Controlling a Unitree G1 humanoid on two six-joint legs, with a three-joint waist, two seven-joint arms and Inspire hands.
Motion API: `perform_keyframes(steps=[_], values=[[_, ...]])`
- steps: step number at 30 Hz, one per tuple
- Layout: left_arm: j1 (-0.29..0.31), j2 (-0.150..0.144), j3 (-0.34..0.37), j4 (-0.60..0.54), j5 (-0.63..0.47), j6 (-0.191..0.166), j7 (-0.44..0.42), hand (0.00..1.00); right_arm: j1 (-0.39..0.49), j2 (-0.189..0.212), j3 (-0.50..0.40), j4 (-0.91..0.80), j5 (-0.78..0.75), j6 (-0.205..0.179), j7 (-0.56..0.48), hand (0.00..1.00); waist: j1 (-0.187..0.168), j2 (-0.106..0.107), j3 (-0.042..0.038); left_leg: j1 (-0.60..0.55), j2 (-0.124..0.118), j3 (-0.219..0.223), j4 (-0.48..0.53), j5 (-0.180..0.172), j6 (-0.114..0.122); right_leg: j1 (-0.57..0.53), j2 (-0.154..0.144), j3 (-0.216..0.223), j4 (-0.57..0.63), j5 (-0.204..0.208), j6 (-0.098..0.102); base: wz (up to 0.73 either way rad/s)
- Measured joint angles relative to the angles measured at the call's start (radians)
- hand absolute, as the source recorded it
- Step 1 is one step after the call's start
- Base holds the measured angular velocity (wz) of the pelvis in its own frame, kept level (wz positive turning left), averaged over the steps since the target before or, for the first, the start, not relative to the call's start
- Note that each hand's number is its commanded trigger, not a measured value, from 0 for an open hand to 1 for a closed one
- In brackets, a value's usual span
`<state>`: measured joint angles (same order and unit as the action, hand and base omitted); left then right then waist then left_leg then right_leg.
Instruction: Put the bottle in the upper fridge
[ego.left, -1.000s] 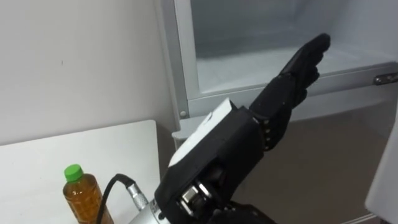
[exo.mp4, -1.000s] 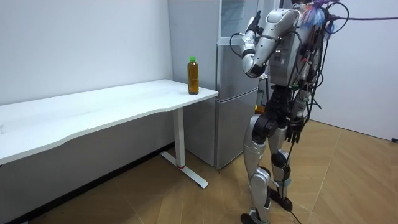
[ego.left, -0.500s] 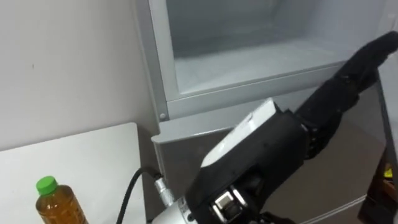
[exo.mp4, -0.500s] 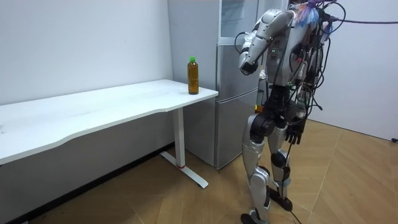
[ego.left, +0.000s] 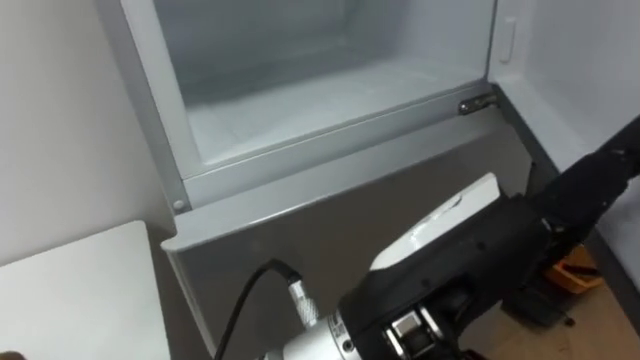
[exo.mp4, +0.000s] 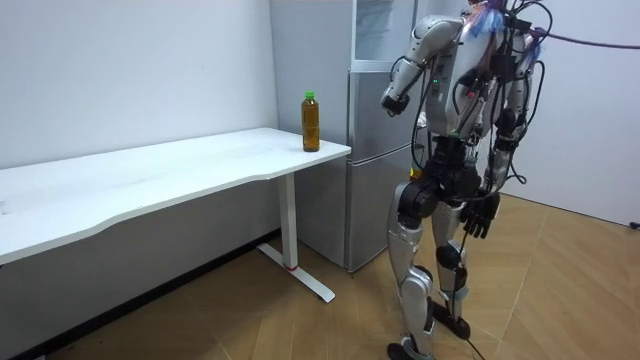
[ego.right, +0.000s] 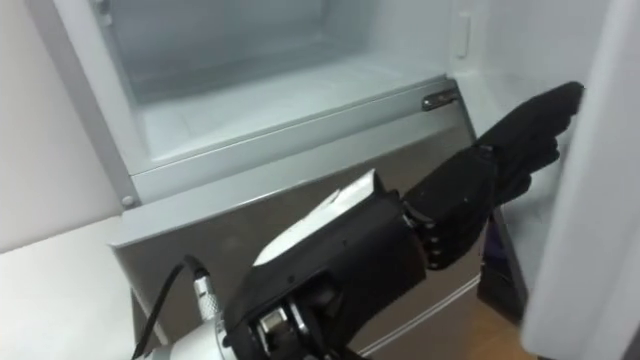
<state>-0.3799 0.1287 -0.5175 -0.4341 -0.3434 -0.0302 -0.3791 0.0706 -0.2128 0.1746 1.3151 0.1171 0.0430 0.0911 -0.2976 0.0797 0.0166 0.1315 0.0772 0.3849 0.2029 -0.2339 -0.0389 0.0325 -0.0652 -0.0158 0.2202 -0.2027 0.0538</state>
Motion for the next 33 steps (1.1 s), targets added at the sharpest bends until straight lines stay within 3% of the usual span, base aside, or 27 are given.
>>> perform_keyframes(steps=[13, 21, 33], values=[[-0.001, -0.036, -0.001, 0.054, -0.002, -0.005, 0.005, 0.00, 0.009, 0.000, -0.001, 0.009, 0.119, -0.003, -0.003, 0.00, -0.032, 0.009, -0.0002, 0.017, 0.014, 0.075, 0.001, 0.000, -0.001, -0.013, 0.017, 0.048, -0.004, 0.012, -0.007, -0.15], [-0.001, -0.054, -0.019, 0.062, -0.018, -0.014, 0.015, 0.00, 0.003, 0.002, -0.011, 0.012, 0.119, -0.015, -0.009, 0.00, -0.081, 0.027, 0.0041, 0.019, 0.025, 0.098, 0.001, 0.000, -0.001, -0.018, 0.032, 0.070, -0.015, 0.017, -0.014, -0.09], [-0.015, -0.082, -0.045, 0.063, -0.017, -0.007, 0.015, 0.00, 0.006, -0.002, -0.022, 0.016, 0.147, -0.019, -0.002, 0.00, -0.088, 0.022, 0.0060, 0.024, 0.036, 0.137, -0.002, 0.000, -0.002, -0.042, 0.046, 0.085, -0.003, 0.021, -0.021, -0.11]])
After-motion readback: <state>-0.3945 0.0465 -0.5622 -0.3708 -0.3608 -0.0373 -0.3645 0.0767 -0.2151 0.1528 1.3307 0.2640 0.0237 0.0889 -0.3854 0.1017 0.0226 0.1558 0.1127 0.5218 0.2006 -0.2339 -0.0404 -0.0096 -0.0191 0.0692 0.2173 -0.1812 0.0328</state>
